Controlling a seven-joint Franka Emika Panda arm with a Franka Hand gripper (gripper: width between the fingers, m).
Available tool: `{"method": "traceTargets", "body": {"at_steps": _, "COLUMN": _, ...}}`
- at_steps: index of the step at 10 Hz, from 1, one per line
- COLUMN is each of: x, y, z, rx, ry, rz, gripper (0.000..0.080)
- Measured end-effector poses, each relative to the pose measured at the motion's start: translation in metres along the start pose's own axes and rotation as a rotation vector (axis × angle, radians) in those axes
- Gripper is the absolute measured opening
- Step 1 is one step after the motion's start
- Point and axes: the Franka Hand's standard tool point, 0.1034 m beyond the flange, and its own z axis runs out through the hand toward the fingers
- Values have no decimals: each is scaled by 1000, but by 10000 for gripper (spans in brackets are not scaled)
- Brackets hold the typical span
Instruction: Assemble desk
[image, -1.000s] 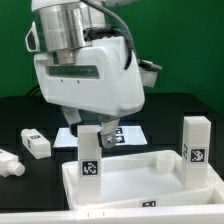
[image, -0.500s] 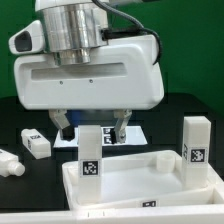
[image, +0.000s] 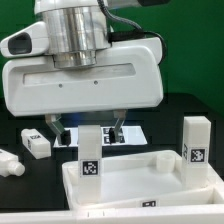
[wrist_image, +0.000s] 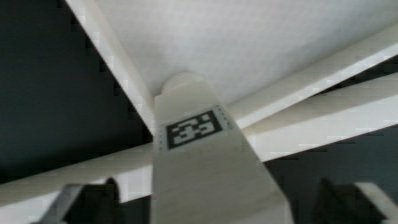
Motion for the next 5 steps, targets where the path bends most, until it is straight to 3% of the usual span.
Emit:
{"method": "traceTargets", "body": {"at_steps": 1, "x": 0, "y": 1, "z": 0, "rx": -1, "ry": 0, "rz": 70, "gripper": 353}}
{"method": "traceTargets", "body": {"at_steps": 2, "x": 1, "y": 4, "z": 0, "rx": -6, "ry": 1, "rz": 167, "gripper": 291}}
{"method": "traceTargets", "body": {"at_steps": 5, "x": 3, "y": 2, "z": 0, "rx": -18, "ry": 10, "rz": 716, "gripper": 290}}
